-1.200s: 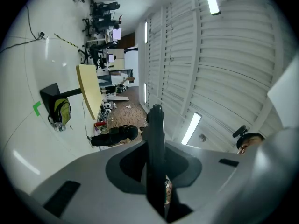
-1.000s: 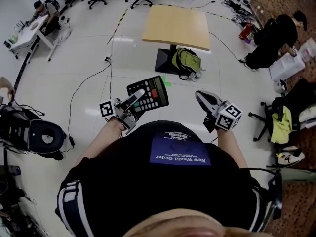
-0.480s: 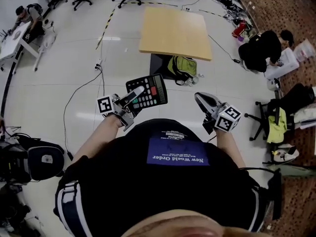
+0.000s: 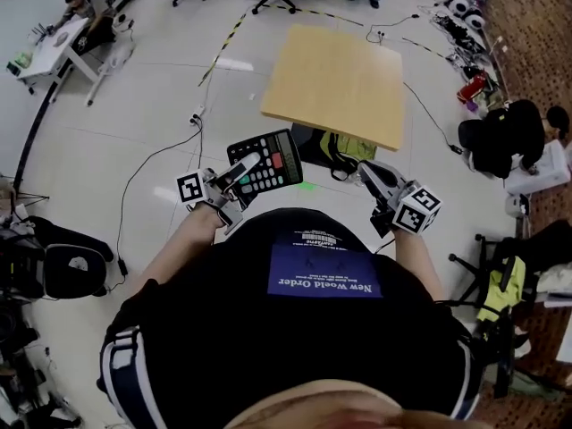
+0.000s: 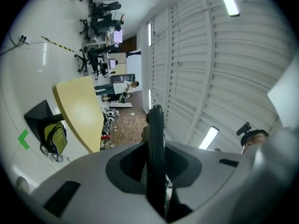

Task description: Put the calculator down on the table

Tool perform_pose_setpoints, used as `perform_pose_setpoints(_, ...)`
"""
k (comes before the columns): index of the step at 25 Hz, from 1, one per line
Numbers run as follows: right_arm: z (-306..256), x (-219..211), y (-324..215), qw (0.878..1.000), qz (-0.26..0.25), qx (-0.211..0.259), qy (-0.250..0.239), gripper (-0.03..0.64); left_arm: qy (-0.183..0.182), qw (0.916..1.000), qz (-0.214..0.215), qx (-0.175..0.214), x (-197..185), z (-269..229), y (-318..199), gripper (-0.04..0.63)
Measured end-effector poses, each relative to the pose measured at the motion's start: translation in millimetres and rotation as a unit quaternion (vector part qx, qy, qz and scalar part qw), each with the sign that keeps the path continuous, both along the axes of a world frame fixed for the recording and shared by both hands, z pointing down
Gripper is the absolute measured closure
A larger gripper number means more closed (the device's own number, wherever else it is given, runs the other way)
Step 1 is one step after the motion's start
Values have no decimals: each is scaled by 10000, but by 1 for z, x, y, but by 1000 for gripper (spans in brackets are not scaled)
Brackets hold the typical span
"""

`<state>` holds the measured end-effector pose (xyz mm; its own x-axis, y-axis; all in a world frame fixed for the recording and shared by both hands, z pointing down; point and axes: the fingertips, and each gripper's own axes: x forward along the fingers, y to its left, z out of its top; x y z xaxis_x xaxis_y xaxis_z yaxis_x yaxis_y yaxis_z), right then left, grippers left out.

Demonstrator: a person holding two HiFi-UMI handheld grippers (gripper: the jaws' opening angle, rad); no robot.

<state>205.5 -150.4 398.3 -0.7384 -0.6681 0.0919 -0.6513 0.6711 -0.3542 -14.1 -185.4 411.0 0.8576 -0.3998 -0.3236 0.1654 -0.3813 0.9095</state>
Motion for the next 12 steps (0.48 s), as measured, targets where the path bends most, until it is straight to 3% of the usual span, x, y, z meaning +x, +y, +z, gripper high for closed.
perform_pose_setpoints(6, -7, 61, -57, 9984, -490, 183, -214, 629, -348, 9981, -512, -7, 57, 7, -37, 511)
perform_pose_setpoints(12, 21, 83, -95, 9972, -597, -106, -442, 629, -595, 9973, -356, -260, 95, 21, -58, 511)
